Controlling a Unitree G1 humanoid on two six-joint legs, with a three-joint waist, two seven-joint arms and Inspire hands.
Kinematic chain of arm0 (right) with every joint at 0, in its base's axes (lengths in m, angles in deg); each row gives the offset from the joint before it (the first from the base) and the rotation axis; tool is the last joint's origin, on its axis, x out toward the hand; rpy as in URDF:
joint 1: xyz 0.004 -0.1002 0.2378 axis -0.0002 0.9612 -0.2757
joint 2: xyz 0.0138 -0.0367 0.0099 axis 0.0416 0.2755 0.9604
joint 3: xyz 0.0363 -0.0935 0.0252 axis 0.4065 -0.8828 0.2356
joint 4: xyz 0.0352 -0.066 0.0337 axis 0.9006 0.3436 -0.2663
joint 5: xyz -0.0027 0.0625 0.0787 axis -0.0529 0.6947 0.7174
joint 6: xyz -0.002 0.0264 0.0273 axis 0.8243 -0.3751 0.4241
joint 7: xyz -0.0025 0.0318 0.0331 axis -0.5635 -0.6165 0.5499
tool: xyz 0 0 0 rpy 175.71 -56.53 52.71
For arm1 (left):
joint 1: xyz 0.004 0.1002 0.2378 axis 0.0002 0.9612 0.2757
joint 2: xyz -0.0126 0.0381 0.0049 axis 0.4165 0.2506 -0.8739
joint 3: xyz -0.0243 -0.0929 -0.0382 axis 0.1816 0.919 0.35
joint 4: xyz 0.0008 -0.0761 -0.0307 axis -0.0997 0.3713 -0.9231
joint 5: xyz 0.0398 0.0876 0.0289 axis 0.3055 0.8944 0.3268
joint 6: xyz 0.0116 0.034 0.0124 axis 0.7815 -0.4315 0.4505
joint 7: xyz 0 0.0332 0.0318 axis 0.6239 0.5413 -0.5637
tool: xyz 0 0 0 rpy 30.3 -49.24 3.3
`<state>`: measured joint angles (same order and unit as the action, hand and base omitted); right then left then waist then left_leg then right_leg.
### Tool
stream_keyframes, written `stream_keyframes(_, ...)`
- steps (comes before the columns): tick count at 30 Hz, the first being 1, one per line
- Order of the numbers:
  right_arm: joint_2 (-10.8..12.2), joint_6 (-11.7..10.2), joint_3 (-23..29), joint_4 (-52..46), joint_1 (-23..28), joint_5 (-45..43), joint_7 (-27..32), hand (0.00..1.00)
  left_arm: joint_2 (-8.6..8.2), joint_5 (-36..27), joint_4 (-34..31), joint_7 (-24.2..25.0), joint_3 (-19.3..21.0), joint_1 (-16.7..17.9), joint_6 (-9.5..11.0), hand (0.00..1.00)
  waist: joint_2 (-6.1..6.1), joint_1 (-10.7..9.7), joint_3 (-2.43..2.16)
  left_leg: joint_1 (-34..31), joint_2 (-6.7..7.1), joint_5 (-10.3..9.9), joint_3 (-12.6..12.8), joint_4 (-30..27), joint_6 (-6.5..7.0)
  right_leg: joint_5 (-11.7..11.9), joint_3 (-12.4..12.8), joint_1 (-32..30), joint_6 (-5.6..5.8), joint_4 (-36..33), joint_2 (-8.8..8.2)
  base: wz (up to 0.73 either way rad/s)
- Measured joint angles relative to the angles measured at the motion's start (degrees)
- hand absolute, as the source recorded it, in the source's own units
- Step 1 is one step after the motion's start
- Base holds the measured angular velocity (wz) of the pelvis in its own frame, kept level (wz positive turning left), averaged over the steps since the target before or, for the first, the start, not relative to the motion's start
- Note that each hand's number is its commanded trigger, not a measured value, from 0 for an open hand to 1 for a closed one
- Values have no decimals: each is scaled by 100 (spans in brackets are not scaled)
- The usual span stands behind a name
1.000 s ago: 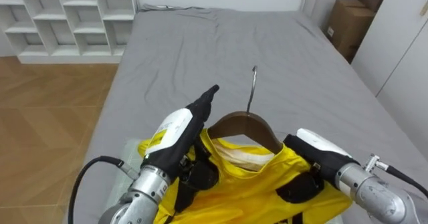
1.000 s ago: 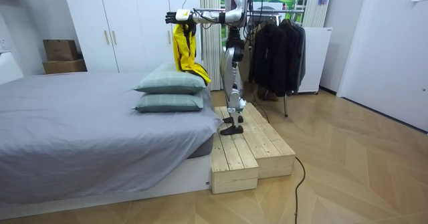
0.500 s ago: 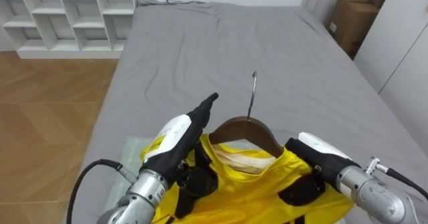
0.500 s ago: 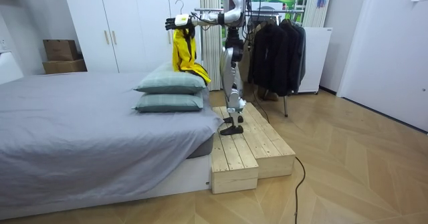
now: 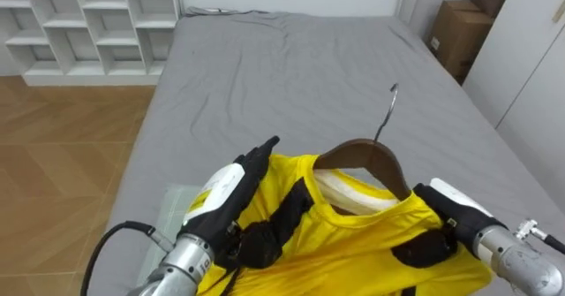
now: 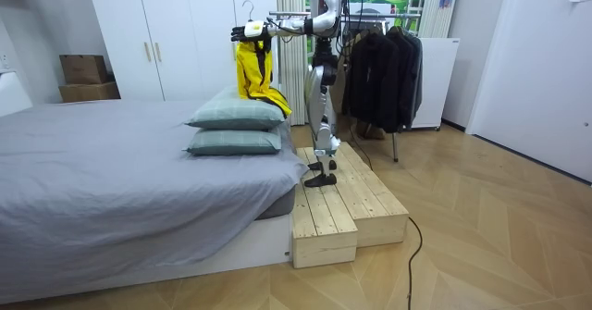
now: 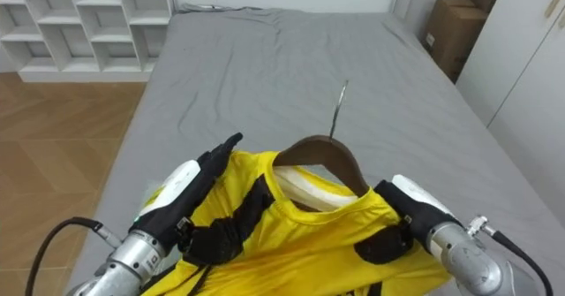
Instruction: Hang clothes
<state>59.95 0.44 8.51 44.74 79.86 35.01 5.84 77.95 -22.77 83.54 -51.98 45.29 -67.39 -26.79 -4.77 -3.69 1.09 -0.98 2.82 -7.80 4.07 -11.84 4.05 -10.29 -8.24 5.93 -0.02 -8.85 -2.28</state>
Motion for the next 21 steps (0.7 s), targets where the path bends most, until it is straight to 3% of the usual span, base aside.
stream_keyframes(7,-159,1,31,41,0,367,275,100,88,-2,31,124,75,15,-21,0,24,-96,-14,-2,-2,0,23,12,0,0,11,-14,0,-2,-2,-1)
stream_keyframes(21,-166,-14,34,318,1,464,629,100,91,4,217,112,202,270,-14,0,34,-109,-27,-14,0,0,-6,6,0,0,-114,-11,0,-2,-11,1)
